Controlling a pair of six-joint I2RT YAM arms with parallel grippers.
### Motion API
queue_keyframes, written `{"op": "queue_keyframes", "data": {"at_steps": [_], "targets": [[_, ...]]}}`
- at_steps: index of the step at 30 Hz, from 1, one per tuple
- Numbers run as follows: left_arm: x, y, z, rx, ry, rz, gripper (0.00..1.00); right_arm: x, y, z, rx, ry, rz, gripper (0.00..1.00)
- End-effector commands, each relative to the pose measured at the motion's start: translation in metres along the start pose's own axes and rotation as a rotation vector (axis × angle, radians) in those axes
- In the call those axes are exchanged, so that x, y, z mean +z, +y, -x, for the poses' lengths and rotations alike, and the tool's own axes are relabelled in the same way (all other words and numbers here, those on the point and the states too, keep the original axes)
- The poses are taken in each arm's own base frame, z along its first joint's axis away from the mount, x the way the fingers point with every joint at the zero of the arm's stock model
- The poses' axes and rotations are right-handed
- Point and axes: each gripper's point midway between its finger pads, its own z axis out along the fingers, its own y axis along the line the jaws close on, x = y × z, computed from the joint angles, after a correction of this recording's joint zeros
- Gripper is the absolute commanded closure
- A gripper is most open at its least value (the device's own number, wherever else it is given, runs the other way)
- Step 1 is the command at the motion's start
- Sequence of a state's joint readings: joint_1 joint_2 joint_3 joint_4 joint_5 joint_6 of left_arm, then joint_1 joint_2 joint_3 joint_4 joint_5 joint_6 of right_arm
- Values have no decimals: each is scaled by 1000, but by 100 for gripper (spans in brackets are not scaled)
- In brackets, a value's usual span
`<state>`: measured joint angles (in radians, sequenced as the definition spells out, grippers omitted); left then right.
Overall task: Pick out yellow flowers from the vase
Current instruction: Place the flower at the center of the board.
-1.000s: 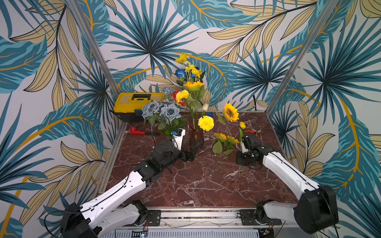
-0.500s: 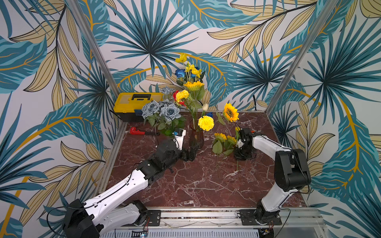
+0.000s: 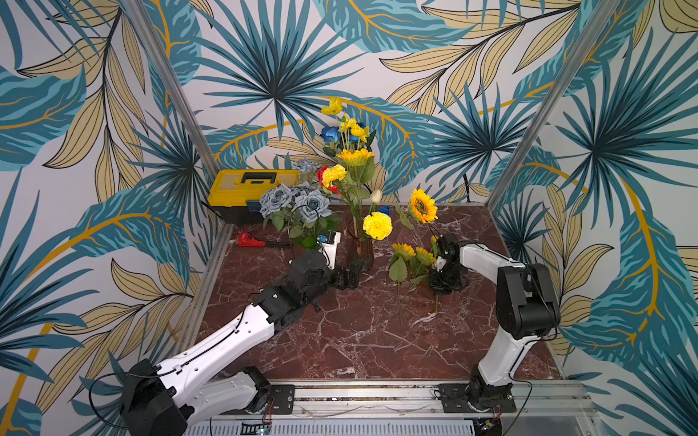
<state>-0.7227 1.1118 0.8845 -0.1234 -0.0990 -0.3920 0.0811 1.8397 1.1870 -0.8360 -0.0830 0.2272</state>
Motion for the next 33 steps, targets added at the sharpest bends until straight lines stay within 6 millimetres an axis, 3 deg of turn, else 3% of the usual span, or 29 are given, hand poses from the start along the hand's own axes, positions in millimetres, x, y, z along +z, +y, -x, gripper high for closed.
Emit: {"op": "queue_keyframes", "data": {"at_steps": [1,3,9,14,19,23,28,33], "targets": [[-1,-1,20,-15,-44,19,1,2,-6,-10,-9,24,-27,88],[2,-6,23,-8,-40,1,1,1,-6,-10,-6,17,-22,84],[6,-22,24,13,-20,-79,1,-16,-7,-11,-3,-29,-22,53],[11,-24,19,60,-1,-93,1,-55,-4,-16,12,-151,12,38],[17,-19,25,100,-30,-58,3,-99,5,-23,1,-344,77,34],[20,-19,40,201,-126,-45,5,-118,13,-30,-7,-465,161,33],[28,-26,59,312,-242,-54,6,-119,20,-40,2,-486,227,32],[46,-34,61,399,-262,-78,6,-118,23,-46,6,-486,257,31]]}}
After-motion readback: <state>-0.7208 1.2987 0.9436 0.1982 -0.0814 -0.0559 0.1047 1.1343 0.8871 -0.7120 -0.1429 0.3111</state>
